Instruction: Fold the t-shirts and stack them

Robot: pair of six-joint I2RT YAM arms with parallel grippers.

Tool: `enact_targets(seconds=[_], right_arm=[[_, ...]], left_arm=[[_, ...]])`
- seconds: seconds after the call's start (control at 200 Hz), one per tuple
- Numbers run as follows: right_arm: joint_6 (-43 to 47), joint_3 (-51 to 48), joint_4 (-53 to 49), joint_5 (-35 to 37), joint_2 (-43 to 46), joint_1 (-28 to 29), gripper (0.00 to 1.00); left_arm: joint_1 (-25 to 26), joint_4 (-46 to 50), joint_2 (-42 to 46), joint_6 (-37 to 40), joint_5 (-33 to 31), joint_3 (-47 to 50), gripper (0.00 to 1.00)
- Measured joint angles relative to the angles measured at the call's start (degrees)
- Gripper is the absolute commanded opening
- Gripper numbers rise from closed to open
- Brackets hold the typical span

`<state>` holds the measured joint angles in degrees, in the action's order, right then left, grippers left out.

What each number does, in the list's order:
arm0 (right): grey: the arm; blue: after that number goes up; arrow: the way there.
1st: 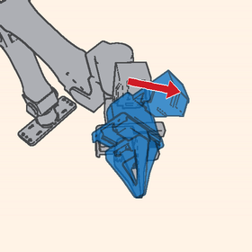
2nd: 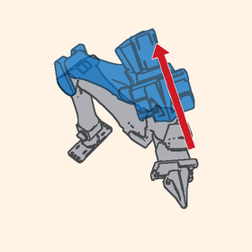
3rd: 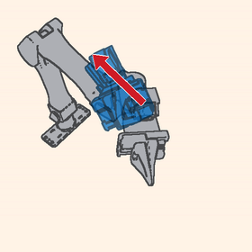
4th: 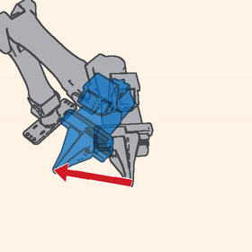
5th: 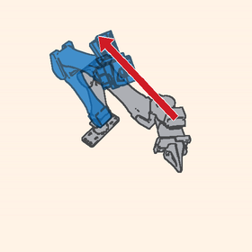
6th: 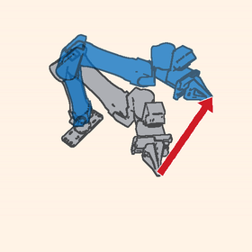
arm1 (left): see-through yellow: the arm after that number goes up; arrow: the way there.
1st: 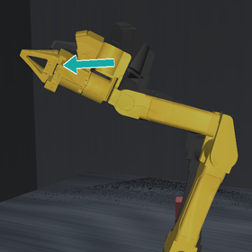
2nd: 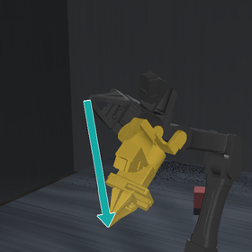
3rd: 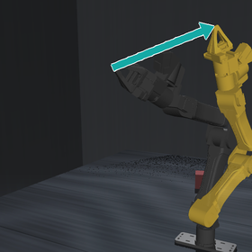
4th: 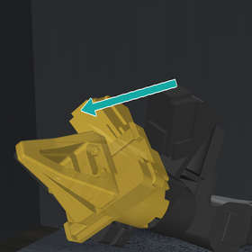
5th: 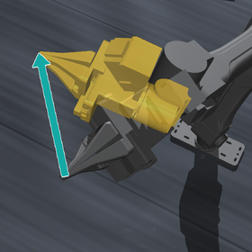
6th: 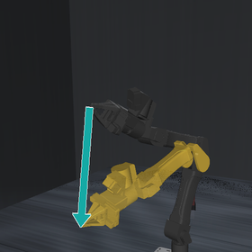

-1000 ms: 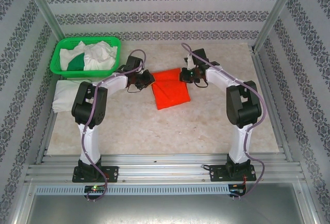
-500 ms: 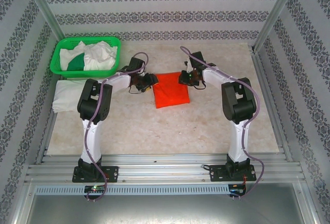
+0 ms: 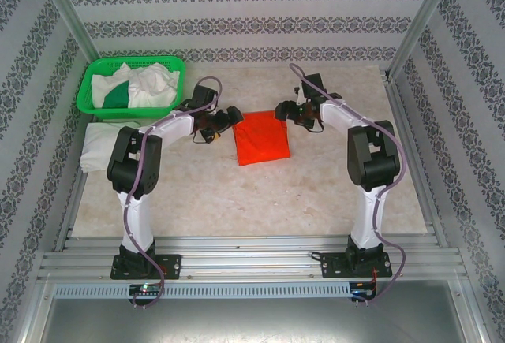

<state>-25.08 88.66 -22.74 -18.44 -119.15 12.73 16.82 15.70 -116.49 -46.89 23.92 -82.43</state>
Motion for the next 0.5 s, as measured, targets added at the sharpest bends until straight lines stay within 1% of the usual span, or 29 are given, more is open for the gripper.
enact_targets(seconds=[0.08,0.13,0.21,0.31,0.38,0.5], right_arm=[[-0.98,0.55,0.11,-2.05,-1.95,0.15,0.74],[-1.77,0.55,-0.02,-3.26,-2.99,0.2,0.7],[-2.99,0.55,-0.09,-5.05,-4.5,0.28,0.58],[-5.27,0.46,0.31,-6.25,-5.53,0.66,0.47],[-7.17,0.15,1.73,-7.65,-5.53,0.66,0.41],[-9.94,-1.07,3.93,-9.31,-5.53,1.68,0.32]], left_arm=[[0.0,0.33,-0.02,-1.07,0.94,0.61,1.0],[0.0,0.22,-0.02,-1.62,1.79,1.29,1.0],[0.0,0.2,-0.02,-2.49,2.97,2.62,1.0],[0.0,-0.44,-0.02,-3.3,3.74,3.89,1.0],[-0.07,-1.14,0.0,-3.78,4.13,4.2,1.0],[-0.07,-2.27,0.31,-4.46,4.22,5.09,0.94]])
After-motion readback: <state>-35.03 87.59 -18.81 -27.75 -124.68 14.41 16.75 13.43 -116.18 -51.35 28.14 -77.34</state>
